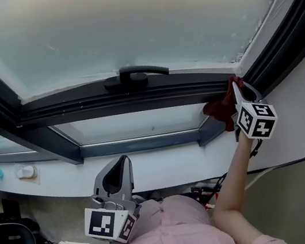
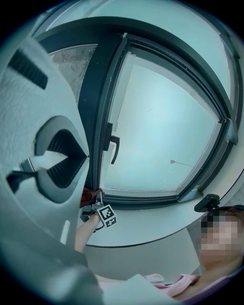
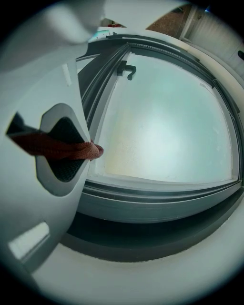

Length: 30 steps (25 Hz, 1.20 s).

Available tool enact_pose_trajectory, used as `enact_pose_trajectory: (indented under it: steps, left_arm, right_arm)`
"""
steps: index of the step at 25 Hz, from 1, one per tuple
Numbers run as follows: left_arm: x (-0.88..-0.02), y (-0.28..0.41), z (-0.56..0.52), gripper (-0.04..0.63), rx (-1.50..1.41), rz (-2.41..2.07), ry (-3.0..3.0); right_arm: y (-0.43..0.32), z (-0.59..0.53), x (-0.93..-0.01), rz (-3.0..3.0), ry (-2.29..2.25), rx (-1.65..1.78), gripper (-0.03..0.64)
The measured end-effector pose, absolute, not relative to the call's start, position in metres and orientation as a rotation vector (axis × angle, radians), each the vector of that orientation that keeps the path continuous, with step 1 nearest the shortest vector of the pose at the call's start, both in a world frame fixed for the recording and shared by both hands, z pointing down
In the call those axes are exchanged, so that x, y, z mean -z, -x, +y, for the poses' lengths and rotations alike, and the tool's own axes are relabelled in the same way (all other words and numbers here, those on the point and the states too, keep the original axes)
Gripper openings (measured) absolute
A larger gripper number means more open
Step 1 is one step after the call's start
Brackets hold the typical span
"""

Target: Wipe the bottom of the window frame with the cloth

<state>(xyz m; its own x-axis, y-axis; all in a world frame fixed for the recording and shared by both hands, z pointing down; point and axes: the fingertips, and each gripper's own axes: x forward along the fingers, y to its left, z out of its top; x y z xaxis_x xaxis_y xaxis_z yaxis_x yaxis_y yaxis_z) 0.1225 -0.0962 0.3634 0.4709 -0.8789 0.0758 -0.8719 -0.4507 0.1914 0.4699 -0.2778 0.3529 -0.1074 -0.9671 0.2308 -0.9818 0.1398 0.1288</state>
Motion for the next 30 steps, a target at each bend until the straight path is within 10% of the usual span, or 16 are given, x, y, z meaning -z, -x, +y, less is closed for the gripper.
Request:
enact_pose_trajectory:
  steps: [20,30]
  left_arm:
    - [-0.364,-0.091,-0.093,-0.002,0.066,-1.539,-2.487]
    - [-0.361,-0.029,-0.084,-0.002,0.042,-1.611,-2.443]
  right_arm:
    - [-0.475,-0.276,-0.347,-1.825,-1.902,0.091,0.049]
    - [-0.272,-0.233,-0.311,-2.517,-1.652,0.16,0.049]
